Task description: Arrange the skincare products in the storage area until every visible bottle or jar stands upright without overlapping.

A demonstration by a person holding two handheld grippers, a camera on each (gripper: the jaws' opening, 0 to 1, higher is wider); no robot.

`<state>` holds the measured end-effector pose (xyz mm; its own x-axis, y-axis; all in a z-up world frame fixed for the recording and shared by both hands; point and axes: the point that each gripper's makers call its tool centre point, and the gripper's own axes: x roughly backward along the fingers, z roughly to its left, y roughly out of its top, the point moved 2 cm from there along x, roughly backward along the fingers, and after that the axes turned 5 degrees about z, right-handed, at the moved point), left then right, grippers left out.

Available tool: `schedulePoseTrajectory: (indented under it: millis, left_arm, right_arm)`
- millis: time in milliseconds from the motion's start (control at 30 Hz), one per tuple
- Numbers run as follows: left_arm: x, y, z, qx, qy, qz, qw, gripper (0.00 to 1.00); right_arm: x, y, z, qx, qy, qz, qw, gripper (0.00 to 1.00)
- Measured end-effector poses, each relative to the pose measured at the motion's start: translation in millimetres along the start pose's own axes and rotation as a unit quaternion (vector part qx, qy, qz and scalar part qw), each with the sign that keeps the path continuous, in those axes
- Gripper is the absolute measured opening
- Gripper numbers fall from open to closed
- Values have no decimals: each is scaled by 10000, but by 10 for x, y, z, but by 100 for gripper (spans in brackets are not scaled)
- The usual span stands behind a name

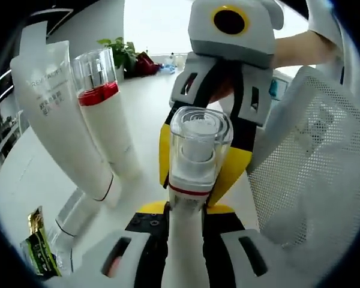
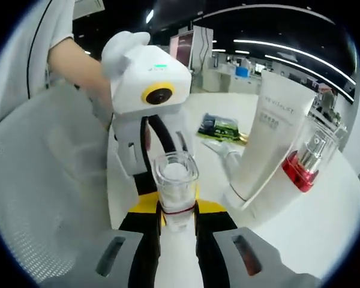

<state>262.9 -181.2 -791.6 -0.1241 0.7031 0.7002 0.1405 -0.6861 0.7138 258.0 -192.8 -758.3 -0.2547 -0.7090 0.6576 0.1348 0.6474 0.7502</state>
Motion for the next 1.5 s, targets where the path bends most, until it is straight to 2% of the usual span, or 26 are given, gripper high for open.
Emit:
schedulePoseTrajectory:
  millis: [467, 667, 1267, 1500]
  left_arm:
    - [-44, 93, 69, 110, -8, -186, 9998, 18]
    - [-104, 89, 116, 90, 13, -111, 9999, 17]
    - [-218, 111, 350, 50, 3, -226, 9997, 17]
    - [-280, 162, 376, -71, -88, -235, 9997, 17]
  right_arm:
    - [24, -28, -129, -66, -139, 0, 9999, 22]
    - [50, -44, -191, -219, -252, -52, 9994, 28]
    - [225, -280, -364, -660, -689, 91, 9954, 27]
    - [227, -320, -432, -842, -913, 92, 9922, 26]
